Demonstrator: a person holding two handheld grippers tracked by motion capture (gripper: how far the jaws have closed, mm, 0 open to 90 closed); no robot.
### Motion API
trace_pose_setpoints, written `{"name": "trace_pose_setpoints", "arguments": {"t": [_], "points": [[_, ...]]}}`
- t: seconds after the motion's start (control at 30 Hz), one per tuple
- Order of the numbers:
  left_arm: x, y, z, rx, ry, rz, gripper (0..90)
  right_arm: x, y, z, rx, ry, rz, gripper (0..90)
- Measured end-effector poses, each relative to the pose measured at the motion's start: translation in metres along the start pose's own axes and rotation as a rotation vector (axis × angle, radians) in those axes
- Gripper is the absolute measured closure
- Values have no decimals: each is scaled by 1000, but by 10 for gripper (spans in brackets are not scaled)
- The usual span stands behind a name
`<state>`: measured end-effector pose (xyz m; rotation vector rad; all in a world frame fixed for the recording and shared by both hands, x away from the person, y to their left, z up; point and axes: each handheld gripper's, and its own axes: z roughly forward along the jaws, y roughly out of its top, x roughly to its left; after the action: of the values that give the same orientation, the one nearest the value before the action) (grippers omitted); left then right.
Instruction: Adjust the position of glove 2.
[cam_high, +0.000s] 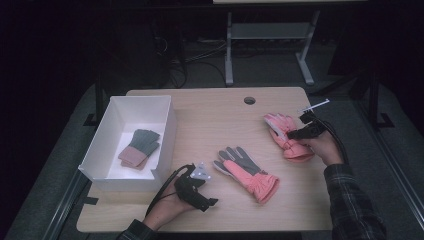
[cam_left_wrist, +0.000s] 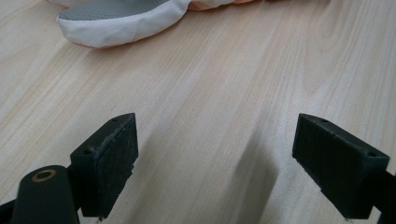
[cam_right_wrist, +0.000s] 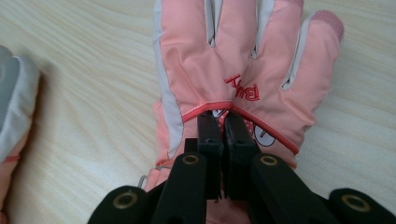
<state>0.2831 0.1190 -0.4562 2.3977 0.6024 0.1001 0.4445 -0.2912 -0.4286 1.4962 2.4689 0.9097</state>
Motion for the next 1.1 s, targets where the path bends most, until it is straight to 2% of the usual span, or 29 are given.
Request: {"name": "trace_pose_setpoints", "arguments": {"t": [0.13,0.2,0.4,0.53,0.63,1.0,1.1], "points": [[1,0,-1,10,-3,8,139,4,-1,-9,-20,11,7,873],[1,0,-1,10,-2,5,139,6,-1,-15,-26,16,25,873],[1,0,-1,11,-2,6,139,15,-2,-34,-45,40,-3,873],[1,0,-1,11,1,4,139,24,-4,-45,-62,50,-6,871],[1,0,-1,14,1,4,139,33,-5,-52,-67,74,-17,872],[1,0,-1,17,3,8,139,61,-5,-64,-77,144,-60,871],[1,-1,-1,16,9,11,139,71,-5,-64,-63,159,-85,871]]}}
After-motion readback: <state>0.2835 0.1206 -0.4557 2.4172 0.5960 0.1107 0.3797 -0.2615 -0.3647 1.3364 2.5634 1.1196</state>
